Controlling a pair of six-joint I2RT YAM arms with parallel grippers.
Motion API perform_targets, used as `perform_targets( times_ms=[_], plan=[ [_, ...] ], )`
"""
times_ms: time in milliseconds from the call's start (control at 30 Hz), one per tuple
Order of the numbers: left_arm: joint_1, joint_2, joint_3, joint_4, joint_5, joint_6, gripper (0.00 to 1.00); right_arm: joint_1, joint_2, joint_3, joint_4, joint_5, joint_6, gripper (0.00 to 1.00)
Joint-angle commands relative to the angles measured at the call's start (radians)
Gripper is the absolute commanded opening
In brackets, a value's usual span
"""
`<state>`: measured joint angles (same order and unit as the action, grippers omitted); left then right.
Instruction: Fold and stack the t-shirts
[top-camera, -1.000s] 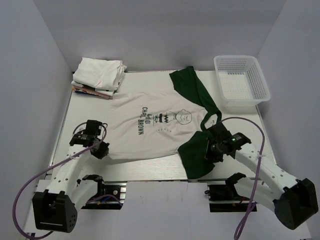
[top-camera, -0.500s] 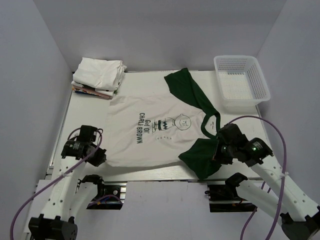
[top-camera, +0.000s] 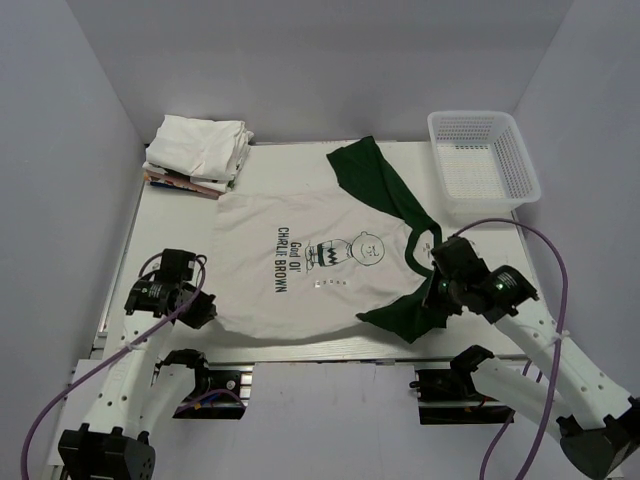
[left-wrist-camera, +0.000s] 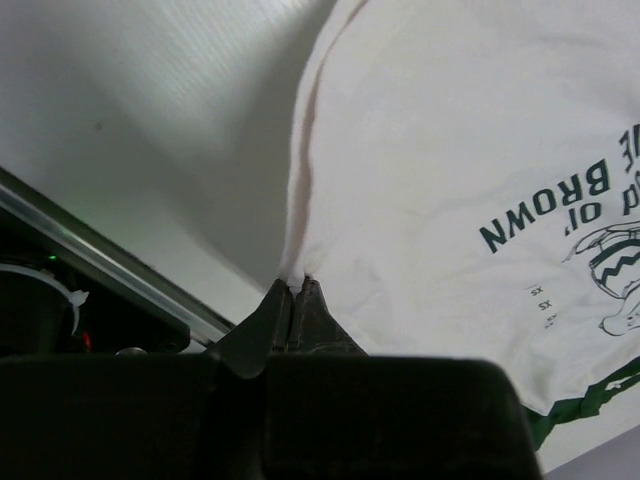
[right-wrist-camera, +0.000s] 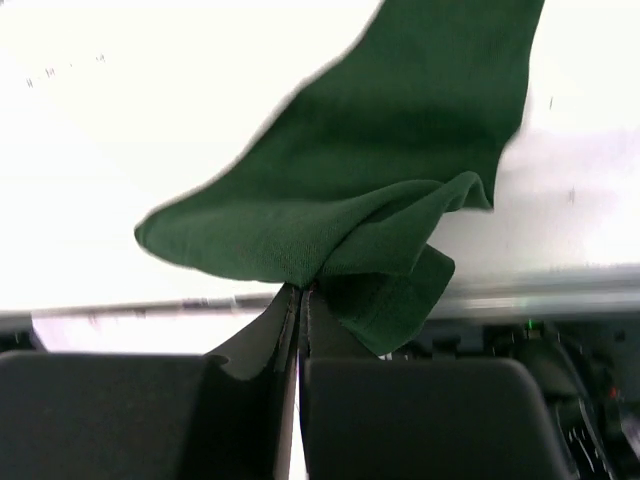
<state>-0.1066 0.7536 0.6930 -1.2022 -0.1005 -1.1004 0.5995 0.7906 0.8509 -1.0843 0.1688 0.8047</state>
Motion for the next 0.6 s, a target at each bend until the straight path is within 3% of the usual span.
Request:
perform_targets(
  times_ms=[0,267,567],
  plan=[
    [0.007,0.028,0.019,0.101,0.016,-0.021,0.00,-0.006,0.062,0.072,0.147,0.109,-0.013,0.00],
    [0.007,0.243,0.146,0.150,-0.110,-0.044,0.00,-0.039,0.277,0.236,0.254,0.260,-0.082,0.00],
    [0.050,0.455,0.226,0.272,-0.160,-0.081,0.00,-0.150,0.527,0.347,0.460,0.186,-0.191,0.00]
  ],
)
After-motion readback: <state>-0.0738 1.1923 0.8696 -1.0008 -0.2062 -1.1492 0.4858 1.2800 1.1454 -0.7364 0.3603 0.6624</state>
